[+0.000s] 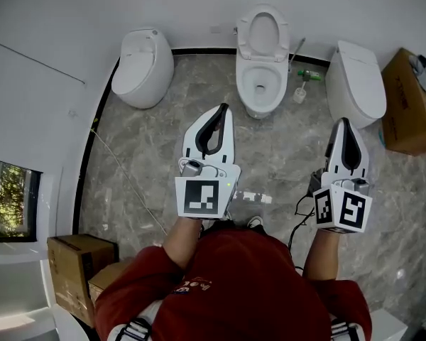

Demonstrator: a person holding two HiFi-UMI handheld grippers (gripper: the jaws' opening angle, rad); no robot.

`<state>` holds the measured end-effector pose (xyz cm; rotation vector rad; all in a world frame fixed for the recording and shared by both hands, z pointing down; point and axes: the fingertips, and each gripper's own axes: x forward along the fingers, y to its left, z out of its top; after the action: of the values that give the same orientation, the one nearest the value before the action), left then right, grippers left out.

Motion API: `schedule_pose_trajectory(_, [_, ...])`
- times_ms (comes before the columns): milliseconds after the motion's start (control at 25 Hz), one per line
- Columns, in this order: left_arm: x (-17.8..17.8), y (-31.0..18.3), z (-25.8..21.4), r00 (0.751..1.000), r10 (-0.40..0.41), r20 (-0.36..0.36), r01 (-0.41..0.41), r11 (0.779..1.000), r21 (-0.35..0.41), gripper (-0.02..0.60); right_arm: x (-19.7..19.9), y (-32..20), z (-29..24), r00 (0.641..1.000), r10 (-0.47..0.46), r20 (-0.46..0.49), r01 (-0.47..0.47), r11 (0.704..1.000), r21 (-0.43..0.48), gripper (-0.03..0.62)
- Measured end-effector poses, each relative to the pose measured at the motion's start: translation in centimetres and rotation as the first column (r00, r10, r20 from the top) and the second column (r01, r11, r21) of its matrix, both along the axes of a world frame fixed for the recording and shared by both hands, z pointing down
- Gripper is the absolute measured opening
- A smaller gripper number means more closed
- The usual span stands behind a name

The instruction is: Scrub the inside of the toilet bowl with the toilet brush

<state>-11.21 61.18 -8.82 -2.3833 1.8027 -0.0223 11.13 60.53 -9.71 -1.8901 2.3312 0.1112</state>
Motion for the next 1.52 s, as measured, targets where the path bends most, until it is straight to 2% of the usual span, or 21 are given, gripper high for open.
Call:
schedule_pose_trajectory(320, [3.3, -0.9, 3.2, 1.0, -0.012, 0.007, 0.012, 0.998, -0.055, 0.0, 3.4, -1.0, 3.6, 0.998, -0.025, 0.054, 0.028, 0.998, -0.059, -0.006])
schedule_pose_trajectory(640, [2.8, -6.7, 5.8, 1.0, -0.005, -0.007, 0.005, 0.997, -0.08, 0.0, 2.9, -7.1, 6.5, 0.998, -0.026, 0.061, 0.032, 0.995, -0.096, -0.006])
schedule_pose_trajectory(800, [1.5, -13.5, 7.6, 0.999, 0.011, -0.042, -0.014, 0.996, -0.083, 0.0, 1.6, -13.3, 7.8, 1.0, -0.009, 0.021, 0.011, 0.992, -0.125, -0.006])
schedule_pose_trajectory(1000, [0.1, -25.5, 9.1, 0.997, 0.046, -0.066, -0.054, 0.991, -0.124, 0.0, -0.2, -24.6, 8.3, 1.0, 0.022, -0.021, -0.025, 0.986, -0.167, -0.006])
schedule_pose_trajectory(1160, [-0.3, -33.8, 9.9, 0.99, 0.108, -0.088, -0.119, 0.983, -0.137, 0.0, -1.1, -32.3, 9.1, 0.997, 0.06, -0.057, -0.07, 0.976, -0.207, -0.006])
schedule_pose_trajectory(1400, [3.2, -43.5, 12.0, 0.972, 0.226, -0.057, -0.232, 0.964, -0.127, 0.0, 1.0, -41.1, 12.5, 0.989, 0.128, -0.075, -0.144, 0.951, -0.272, -0.006])
schedule_pose_trajectory(1520, [6.5, -47.4, 14.4, 0.959, 0.279, -0.055, -0.284, 0.949, -0.137, 0.0, 3.7, -45.4, 17.1, 0.983, 0.162, -0.082, -0.18, 0.922, -0.341, -0.005])
